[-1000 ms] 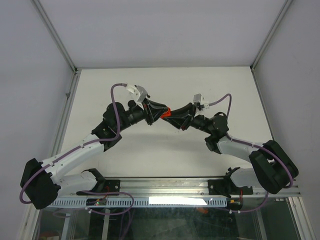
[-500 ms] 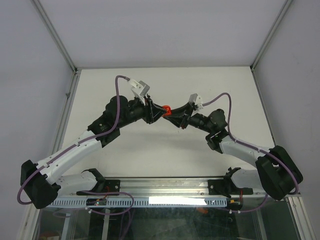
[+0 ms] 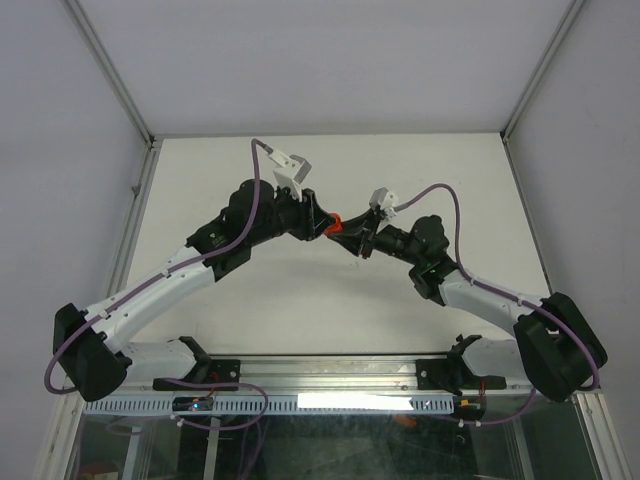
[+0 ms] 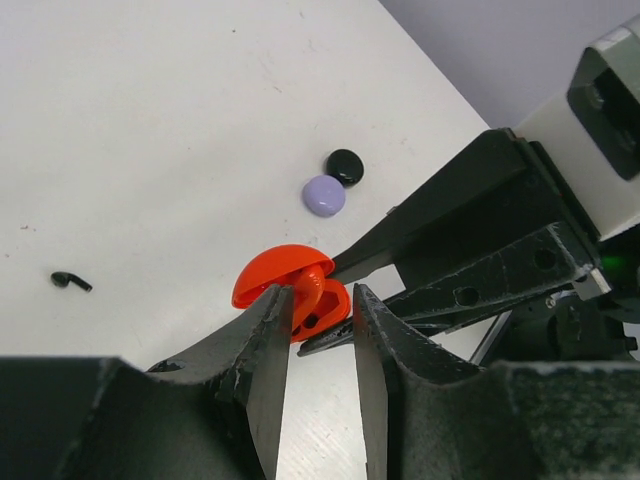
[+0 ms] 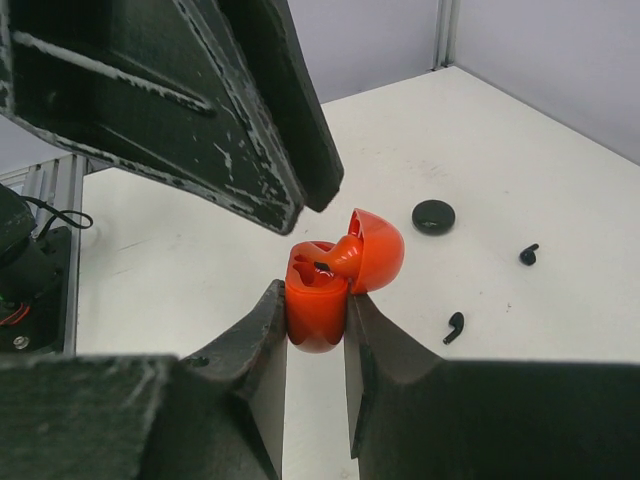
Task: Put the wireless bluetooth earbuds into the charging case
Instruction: Adjust the earbud with the charging case.
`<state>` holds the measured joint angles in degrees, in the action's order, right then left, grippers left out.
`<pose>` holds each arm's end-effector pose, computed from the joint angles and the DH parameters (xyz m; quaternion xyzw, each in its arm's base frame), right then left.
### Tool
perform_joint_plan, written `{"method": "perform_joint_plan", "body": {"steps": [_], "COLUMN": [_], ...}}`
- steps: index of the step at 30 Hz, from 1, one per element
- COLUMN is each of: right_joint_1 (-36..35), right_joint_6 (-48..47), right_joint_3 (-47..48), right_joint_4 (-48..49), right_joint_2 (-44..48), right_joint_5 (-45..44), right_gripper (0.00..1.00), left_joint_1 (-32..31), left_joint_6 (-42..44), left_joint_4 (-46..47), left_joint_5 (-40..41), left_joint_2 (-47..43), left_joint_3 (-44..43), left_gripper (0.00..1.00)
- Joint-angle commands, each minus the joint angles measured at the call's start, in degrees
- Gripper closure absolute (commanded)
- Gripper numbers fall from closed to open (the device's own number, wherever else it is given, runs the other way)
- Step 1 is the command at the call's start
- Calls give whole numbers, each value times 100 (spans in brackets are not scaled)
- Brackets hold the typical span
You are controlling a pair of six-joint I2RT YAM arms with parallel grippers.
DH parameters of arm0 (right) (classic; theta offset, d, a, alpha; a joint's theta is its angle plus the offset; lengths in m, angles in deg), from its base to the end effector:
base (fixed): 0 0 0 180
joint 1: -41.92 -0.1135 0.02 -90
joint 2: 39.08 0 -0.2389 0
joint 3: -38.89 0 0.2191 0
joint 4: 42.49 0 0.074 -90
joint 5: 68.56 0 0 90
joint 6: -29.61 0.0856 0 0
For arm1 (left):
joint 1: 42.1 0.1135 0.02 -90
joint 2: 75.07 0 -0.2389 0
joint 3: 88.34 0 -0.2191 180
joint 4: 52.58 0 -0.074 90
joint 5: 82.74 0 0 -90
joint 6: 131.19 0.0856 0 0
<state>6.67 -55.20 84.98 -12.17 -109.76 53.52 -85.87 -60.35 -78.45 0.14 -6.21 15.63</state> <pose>0.2073 0.2022 0.2624 -0.3651 0.5696 0.4203 0.6047 0.2106 -0.2164 0.3127 0.2082 0.7847 -0.3467 0.4698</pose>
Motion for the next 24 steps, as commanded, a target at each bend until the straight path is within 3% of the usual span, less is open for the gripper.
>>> {"method": "perform_joint_plan", "body": {"steps": [1, 24], "right_joint_1": [-68, -286], "right_joint_6": [-215, -506], "right_joint_3": [281, 427], "right_joint_4": [107, -192], "right_joint_2": [214, 214], "right_joint_5": [-155, -275], "right_gripper": [100, 100], "left_joint_1": [-124, -570], "left_joint_6": [-88, 119], "left_joint_4": [-138, -1238], "left_joint_5": [301, 1651], "left_joint_2": [176, 926], "left_joint_3": [-396, -1080], "left_gripper": [68, 69]}}
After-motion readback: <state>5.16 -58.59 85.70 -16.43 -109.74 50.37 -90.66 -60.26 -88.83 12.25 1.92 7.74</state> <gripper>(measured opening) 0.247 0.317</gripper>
